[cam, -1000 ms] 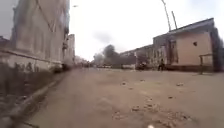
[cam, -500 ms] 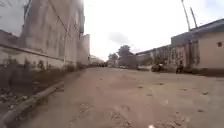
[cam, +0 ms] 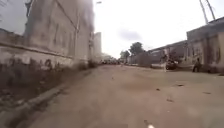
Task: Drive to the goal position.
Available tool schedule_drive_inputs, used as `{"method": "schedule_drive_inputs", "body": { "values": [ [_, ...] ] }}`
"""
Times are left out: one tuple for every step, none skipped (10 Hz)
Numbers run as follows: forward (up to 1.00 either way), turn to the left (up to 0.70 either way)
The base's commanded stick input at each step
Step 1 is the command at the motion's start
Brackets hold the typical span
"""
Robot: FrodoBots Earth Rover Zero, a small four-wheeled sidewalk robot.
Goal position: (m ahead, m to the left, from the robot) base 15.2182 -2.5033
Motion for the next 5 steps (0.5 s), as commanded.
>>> {"method": "schedule_drive_inputs", "body": {
  "values": [
    [0.70, -0.06],
    [0.70, -0.08],
    [0.70, -0.08],
    [0.70, -0.11],
    [0.70, 0.02]
  ]
}}
